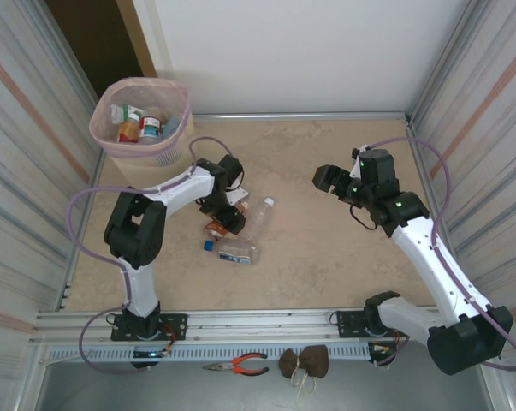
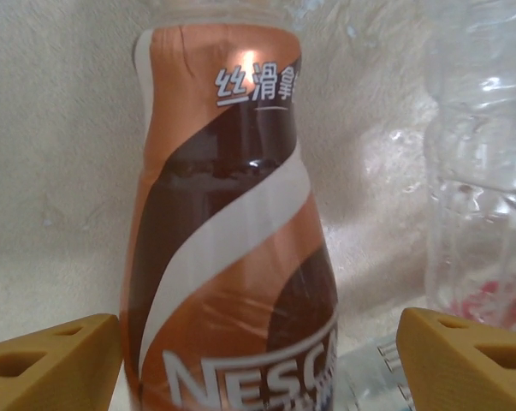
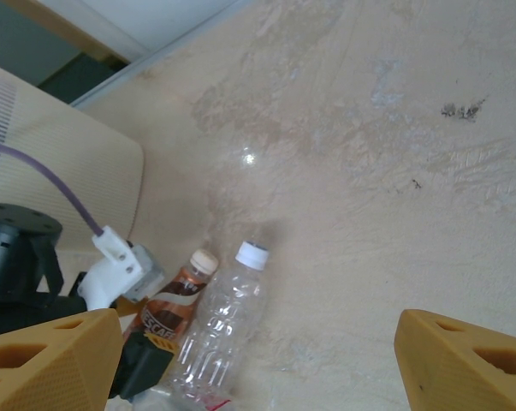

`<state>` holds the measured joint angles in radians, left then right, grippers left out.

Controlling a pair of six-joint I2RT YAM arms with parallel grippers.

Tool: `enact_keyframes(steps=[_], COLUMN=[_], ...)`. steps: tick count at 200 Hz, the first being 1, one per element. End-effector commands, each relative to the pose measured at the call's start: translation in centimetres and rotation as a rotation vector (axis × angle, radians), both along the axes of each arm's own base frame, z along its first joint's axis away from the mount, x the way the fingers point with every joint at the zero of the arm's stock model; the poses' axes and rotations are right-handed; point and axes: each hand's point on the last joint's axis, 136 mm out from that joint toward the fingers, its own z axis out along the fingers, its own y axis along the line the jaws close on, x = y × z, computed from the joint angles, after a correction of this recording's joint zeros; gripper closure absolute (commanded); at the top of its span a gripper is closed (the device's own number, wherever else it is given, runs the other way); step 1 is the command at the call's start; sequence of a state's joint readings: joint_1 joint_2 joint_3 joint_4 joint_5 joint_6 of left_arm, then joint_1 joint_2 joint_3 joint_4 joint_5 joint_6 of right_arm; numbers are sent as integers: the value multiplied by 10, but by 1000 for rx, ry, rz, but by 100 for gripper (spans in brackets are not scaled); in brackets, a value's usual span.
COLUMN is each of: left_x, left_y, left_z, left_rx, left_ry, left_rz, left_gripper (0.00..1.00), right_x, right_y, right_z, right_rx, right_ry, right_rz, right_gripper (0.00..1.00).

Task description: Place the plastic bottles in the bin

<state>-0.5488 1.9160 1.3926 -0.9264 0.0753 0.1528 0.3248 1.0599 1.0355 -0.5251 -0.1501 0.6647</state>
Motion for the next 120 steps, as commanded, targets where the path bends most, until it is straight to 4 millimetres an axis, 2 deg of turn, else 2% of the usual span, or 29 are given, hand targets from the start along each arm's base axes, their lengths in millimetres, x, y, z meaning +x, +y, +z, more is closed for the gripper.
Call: enact_keyframes(steps=[1, 25, 56, 120], left_x=[1, 1, 3, 2], left_y=[7, 9, 11, 12], left_z=[-11, -17, -20, -14], left_rx=[22, 17, 12, 1], left_ry=[12, 28, 34, 27], left_rz=[0, 9, 19, 21], left_gripper=[17, 19, 27, 39], right_x=[-2, -2, -1, -1], right_y=[-5, -5, -4, -5], right_z=[-2, -3, -3, -2], right_rx=[-17, -18, -17, -18], right_ry=[-2, -1, -2, -5], right_rz=[-13, -15, -13, -16], right_gripper=[18, 18, 18, 18])
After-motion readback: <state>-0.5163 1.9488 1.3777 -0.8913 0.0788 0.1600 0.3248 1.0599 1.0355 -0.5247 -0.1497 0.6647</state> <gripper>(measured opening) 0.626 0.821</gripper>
